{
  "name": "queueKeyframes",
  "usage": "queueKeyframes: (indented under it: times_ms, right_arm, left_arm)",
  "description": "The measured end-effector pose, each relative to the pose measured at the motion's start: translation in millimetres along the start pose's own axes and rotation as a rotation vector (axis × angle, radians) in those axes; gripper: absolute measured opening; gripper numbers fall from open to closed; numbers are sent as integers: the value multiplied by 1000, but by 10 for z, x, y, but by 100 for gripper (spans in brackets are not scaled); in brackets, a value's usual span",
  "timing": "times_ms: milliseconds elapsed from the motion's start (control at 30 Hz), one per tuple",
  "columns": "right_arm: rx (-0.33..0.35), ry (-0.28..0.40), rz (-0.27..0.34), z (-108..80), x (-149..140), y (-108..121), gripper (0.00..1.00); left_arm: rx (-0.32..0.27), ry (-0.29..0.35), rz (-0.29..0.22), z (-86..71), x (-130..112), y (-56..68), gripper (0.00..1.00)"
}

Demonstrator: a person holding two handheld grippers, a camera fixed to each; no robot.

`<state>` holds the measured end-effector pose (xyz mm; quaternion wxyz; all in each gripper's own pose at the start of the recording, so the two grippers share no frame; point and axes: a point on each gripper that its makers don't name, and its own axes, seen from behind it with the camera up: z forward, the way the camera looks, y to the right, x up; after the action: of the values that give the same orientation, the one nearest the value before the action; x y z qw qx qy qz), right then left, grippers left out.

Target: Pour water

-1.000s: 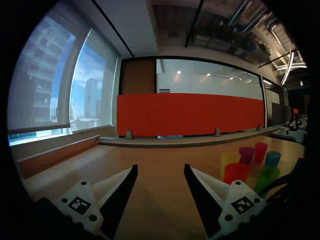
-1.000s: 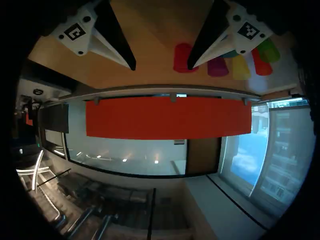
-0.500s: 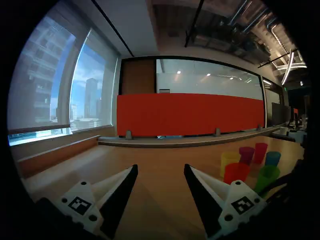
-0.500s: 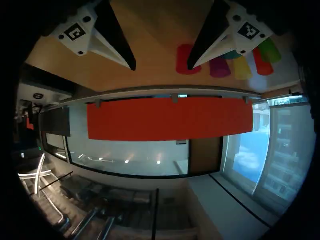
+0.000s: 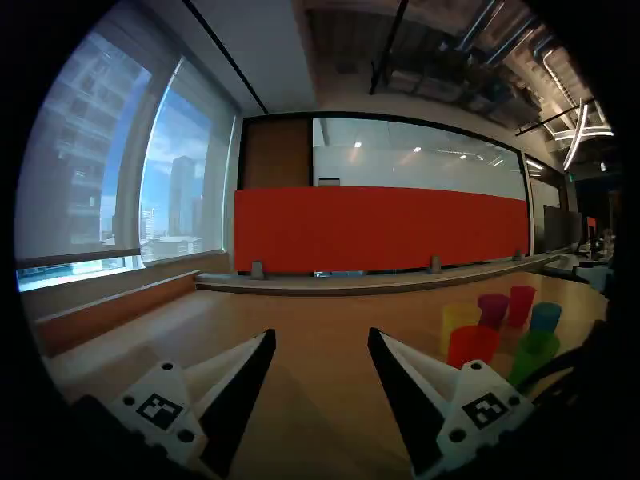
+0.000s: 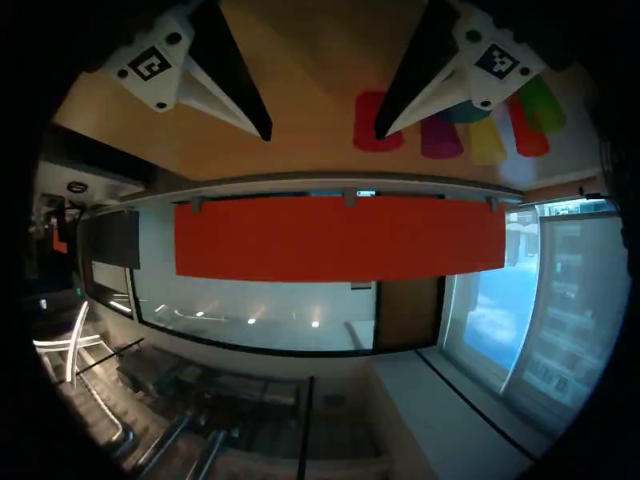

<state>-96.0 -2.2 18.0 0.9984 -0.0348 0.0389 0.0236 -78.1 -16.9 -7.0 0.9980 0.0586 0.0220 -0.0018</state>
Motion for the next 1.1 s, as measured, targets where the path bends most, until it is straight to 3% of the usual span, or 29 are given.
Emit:
queueKeyframes:
  times_ms: [1100]
  right_arm:
    - [-7, -3, -6, -13, -18, -21, 99]
  left_arm:
    - [0, 0, 0, 2, 0, 1, 85]
